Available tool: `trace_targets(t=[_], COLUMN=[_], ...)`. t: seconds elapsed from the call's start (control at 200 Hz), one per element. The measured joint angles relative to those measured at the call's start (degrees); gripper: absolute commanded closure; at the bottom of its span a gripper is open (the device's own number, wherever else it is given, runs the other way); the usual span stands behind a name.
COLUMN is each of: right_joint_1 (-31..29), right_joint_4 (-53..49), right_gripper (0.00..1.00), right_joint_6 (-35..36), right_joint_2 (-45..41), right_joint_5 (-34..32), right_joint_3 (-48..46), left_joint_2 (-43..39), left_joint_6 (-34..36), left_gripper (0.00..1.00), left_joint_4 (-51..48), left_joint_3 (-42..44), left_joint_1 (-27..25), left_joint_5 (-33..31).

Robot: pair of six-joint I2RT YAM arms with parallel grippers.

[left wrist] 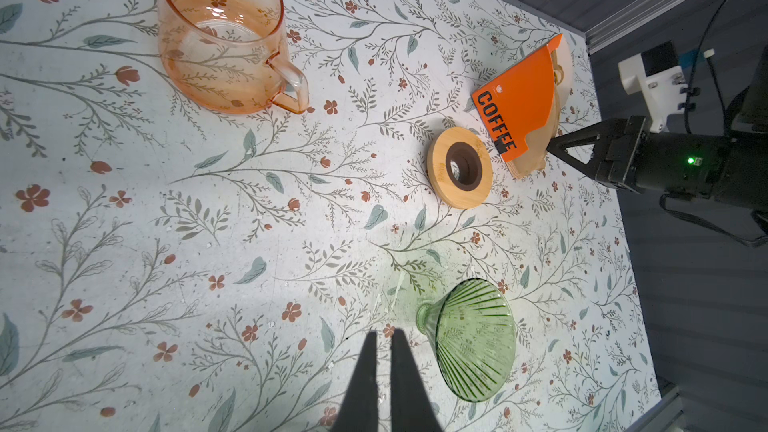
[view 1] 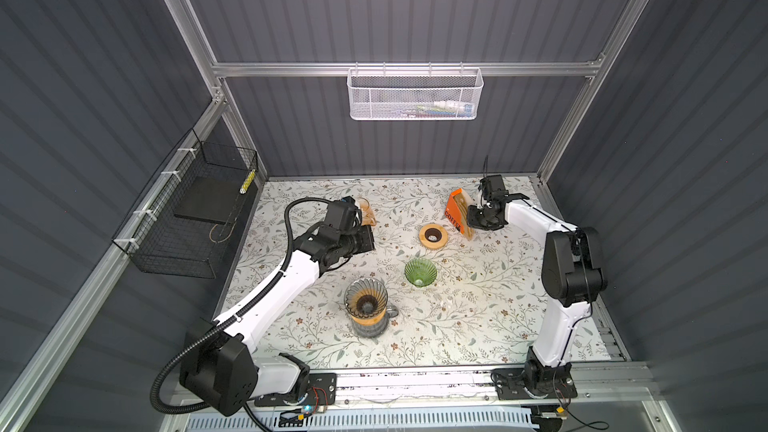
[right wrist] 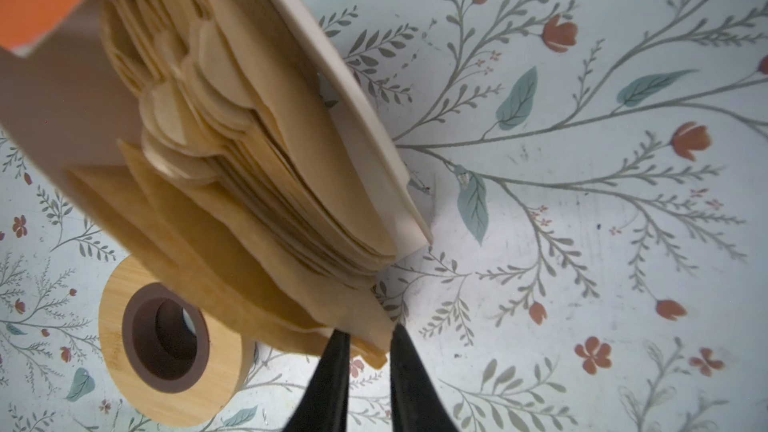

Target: Place the coffee filter in the dripper

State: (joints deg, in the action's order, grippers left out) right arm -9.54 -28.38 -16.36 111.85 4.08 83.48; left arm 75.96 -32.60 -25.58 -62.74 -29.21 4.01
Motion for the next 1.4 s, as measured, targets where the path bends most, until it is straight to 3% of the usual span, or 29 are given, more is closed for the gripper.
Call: trace_targets(t=[0.45,0.7,1.336,1.401], right_joint_1=[-1.1,-1.1,-1.1,-1.1], right_joint_4=[0.0,0.0,-0.2,-0.2], right_gripper=[0.77,1.00,1.00,0.90], right_joint_6=[0.1,0.6,0.3,0.3], right_joint_2=[0.0,0.0,-3.9,-4.3], right_joint_5=[0.0,0.1,0.2,0.2], right_joint_3=[0.0,0.1,-1.8,-2.0], left_joint_2=[0.0,0.0,0.0,0.0], left_joint_6=[0.0,0.0,0.0,0.0], left_gripper=[0.90,0.90,0.90,0.90], left_joint_4=[0.0,0.0,0.0,0.0], left_joint_3=[0.0,0.0,0.0,0.0], left_joint_1=[0.0,0.0,0.0,0.0], left_joint_5=[0.0,0.0,0.0,0.0])
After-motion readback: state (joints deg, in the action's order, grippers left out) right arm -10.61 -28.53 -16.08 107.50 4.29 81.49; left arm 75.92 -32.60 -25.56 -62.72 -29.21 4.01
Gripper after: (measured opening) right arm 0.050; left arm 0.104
